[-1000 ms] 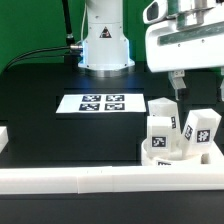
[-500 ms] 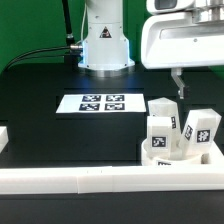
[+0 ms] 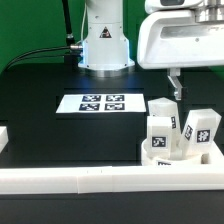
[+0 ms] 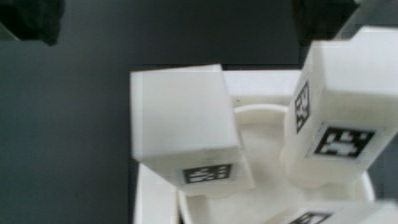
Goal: Assemble stool
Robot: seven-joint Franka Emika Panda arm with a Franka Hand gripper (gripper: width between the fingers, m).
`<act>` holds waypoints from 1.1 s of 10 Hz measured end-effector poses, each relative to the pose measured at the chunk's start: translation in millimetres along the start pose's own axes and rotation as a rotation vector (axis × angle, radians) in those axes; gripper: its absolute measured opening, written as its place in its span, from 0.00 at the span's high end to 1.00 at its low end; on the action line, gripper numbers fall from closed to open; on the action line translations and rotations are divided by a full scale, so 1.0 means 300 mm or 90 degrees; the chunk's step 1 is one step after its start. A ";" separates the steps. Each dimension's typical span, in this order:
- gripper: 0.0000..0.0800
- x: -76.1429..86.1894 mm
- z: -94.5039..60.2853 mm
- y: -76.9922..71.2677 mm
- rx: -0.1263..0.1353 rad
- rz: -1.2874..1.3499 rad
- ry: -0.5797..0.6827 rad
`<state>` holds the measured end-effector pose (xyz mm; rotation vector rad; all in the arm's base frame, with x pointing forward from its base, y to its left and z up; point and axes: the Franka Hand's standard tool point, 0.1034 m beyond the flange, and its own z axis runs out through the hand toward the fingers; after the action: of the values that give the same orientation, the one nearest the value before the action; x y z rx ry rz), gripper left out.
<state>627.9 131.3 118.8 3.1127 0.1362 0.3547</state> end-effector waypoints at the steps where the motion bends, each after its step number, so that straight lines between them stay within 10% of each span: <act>1: 0.19 -0.009 0.006 -0.011 -0.013 -0.115 -0.007; 11: 0.19 0.014 0.024 0.029 -0.078 -0.663 -0.076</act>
Offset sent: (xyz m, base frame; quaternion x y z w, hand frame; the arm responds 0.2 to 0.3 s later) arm 0.0022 0.0208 -0.0026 0.0114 -0.0351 -0.2929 0.9554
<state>634.4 123.1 112.9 2.4619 1.5323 0.1233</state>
